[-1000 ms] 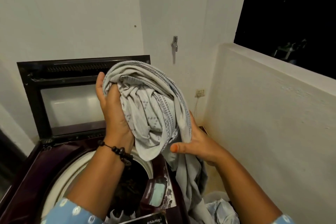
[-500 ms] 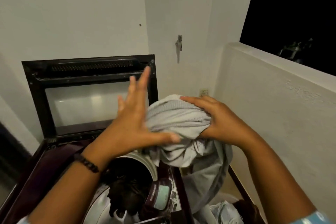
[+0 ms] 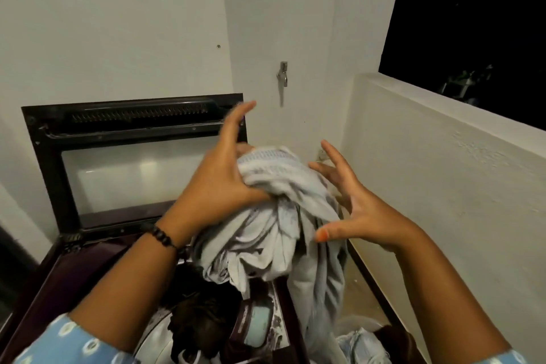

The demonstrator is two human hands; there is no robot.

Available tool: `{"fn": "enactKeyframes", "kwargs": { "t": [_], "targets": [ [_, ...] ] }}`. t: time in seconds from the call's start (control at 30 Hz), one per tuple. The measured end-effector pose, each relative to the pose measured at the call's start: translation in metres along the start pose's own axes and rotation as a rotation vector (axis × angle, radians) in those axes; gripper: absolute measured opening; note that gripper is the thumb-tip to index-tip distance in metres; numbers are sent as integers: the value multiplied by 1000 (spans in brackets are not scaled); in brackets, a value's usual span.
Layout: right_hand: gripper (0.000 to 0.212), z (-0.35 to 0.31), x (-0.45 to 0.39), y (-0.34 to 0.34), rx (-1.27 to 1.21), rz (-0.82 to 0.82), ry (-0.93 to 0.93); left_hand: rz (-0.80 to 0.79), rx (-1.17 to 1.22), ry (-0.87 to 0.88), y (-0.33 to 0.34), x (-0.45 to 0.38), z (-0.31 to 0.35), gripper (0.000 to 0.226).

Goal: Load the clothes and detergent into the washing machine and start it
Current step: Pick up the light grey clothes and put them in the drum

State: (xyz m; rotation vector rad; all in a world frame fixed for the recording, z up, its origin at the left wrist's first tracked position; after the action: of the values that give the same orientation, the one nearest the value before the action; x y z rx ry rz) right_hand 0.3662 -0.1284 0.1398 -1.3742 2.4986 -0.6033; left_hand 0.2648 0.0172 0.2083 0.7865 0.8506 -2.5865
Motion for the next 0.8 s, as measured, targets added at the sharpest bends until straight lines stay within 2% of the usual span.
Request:
{"fn": "enactKeyframes", "kwargs": {
  "t": [0.1,0.23,0.3,0.4,0.5,0.57,0.67,0.73,0.8],
  "targets": [
    [137,29,4,6,-138,-26,80,295,183,50,-34,-6,2,106],
    [144,41,2,12,-202,5,77,789,509,74,-68,-4,9,78],
    [147,35,-2,13,-280,29,50,937,683,77,-68,-1,5,73],
    [143,18,-9,22,-378,35,-3,1031,716,29,-54,5,-2,70],
    [124,7,-13,29,-506,93,-10,1043,711,-58,-34,15,-18,64],
    [110,7,-14,23,-589,200,-35,965,711,-110,-23,19,-33,68],
    [93,11,-9,-4,-632,367,-94,710,699,-182,-8,25,-53,93],
    [90,11,-3,-24,-565,407,-119,548,644,-237,-5,32,-60,118],
    [87,8,2,-41,-450,417,-141,390,471,-259,-9,37,-53,132]
  ]
}}
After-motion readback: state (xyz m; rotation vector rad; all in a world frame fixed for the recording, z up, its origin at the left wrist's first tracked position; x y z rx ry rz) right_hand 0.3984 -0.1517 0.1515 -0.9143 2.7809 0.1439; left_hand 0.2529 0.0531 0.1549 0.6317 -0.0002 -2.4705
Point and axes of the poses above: each hand's wrist, its own x-axis away from the middle knuckle, its own y-axis out of the palm, z = x × y, the point moved 8 cm from there along -x, towards the middle knuckle, and after that the axes turned 10 degrees about y, right-handed, at the moved point
